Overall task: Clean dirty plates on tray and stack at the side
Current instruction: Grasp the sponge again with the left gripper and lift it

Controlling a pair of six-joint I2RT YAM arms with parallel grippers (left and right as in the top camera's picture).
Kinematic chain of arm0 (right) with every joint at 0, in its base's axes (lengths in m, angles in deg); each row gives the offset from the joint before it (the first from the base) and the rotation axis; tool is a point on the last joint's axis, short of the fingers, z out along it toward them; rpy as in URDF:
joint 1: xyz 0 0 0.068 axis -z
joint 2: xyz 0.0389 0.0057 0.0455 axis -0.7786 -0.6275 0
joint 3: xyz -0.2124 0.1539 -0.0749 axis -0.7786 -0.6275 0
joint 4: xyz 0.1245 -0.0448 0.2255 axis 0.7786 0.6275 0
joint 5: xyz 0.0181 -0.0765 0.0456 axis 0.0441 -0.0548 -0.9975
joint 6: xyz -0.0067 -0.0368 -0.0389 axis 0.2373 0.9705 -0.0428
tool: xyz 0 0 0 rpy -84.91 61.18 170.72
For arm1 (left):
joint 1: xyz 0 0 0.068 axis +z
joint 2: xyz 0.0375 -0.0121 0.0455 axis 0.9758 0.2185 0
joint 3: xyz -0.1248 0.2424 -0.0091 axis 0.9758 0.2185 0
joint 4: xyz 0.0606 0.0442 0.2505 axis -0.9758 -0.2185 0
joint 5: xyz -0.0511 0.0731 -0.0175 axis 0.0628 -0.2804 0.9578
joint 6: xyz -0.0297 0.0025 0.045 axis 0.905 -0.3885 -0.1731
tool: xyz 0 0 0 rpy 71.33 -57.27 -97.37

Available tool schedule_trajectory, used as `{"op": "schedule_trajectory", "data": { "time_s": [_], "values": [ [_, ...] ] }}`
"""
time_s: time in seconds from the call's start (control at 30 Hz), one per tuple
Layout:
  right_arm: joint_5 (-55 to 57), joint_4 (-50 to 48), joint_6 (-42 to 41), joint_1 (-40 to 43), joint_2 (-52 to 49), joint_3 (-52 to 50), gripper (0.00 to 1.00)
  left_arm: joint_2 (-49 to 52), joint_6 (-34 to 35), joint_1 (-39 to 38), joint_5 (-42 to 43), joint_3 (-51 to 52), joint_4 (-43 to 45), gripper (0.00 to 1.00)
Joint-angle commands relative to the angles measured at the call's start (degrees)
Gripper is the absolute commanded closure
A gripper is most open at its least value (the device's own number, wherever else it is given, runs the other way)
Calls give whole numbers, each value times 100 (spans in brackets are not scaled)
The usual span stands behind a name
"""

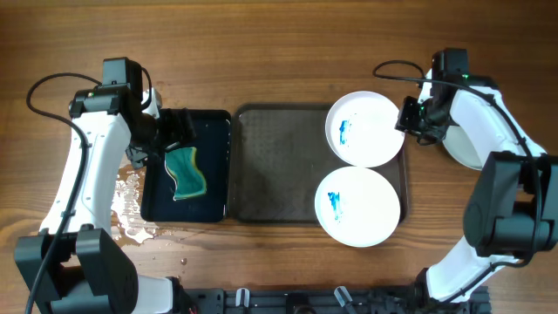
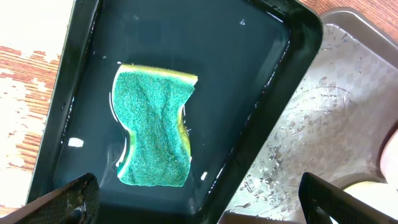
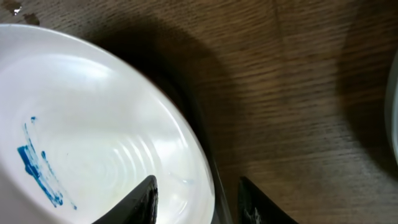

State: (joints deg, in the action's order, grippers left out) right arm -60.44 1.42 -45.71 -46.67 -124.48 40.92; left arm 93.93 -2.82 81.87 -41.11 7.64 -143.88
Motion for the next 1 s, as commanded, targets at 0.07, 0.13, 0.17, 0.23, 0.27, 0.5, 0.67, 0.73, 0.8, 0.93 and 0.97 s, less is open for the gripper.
{"op": "schedule_trajectory", "data": {
  "time_s": [0.07,0.13,0.17,0.23,0.27,0.5,0.67,0.73,0.8,0.93,0.97],
  "values": [
    [-223,-181,37,-101,-400,-72,61,63,-138,-26,-7,50,-26,0],
    [-243,-260,35,-170,-409,-70,63,63,-138,-26,-7,50,-26,0],
    [-240,-286,33,-212,-409,-70,65,63,-138,-26,-7,50,-26,0],
    [-238,-291,33,-269,-409,-70,69,63,-138,-26,-7,50,-24,0],
    [-240,-289,28,-273,-409,-70,77,63,-138,-26,-7,50,-24,0],
    [-262,-256,26,-490,-409,-70,96,63,-138,-26,-7,50,-24,0],
    [-243,-330,-192,-905,-413,-411,96,63,-140,-26,-13,50,-48,0],
    [-243,-483,-284,-944,-413,-664,96,66,-136,-26,-214,72,-125,41],
    [-243,-494,-273,-944,-413,-710,96,66,-114,-26,-411,236,-262,27],
    [-243,-540,-273,-944,-413,-708,96,74,114,-26,-509,1163,28,42],
    [-243,-544,-273,-944,-413,-708,96,74,195,-26,-507,1375,188,46]
  ]
}}
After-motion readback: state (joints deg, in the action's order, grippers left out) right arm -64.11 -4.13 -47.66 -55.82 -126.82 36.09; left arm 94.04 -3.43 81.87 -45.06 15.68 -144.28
